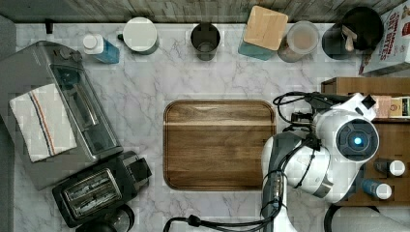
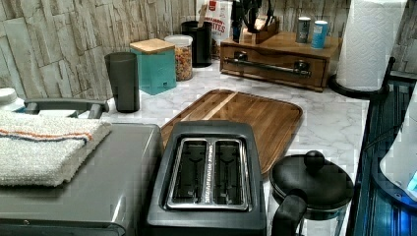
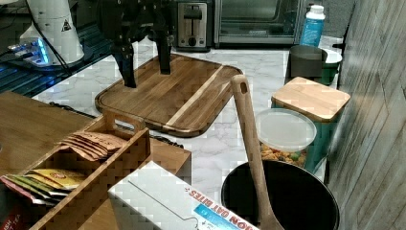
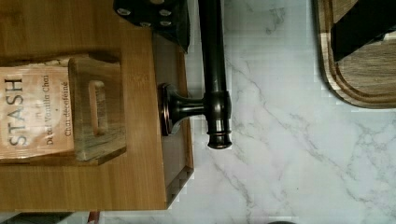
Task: Open the drawer.
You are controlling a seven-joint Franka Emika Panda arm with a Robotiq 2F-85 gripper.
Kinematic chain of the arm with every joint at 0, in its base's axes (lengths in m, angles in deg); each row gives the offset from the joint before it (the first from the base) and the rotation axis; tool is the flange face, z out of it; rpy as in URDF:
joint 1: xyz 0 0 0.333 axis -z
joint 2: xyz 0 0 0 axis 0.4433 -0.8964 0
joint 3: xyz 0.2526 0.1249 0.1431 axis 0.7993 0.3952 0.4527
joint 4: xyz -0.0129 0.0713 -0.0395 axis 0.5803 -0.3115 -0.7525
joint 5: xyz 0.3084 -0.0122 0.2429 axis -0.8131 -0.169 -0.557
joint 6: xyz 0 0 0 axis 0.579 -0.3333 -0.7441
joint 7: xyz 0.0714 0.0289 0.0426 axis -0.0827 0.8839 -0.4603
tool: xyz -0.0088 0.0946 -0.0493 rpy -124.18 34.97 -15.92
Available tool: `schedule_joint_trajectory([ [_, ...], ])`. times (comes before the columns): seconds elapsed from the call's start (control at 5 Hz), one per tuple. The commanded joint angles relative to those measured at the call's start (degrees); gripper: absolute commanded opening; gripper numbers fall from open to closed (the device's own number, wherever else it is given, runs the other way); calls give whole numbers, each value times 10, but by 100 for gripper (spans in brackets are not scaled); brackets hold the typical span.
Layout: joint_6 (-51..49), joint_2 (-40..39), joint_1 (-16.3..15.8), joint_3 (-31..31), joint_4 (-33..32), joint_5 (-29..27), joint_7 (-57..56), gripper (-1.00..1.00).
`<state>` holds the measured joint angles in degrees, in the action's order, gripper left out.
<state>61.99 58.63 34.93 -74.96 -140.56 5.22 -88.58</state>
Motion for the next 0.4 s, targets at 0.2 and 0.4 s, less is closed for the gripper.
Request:
schedule_joint_trajectory([
  [0.2,65,-33,30,-25,-41,18,-103,100],
  [0.4,113,-63,38,-26,-44,-34,-135,100],
])
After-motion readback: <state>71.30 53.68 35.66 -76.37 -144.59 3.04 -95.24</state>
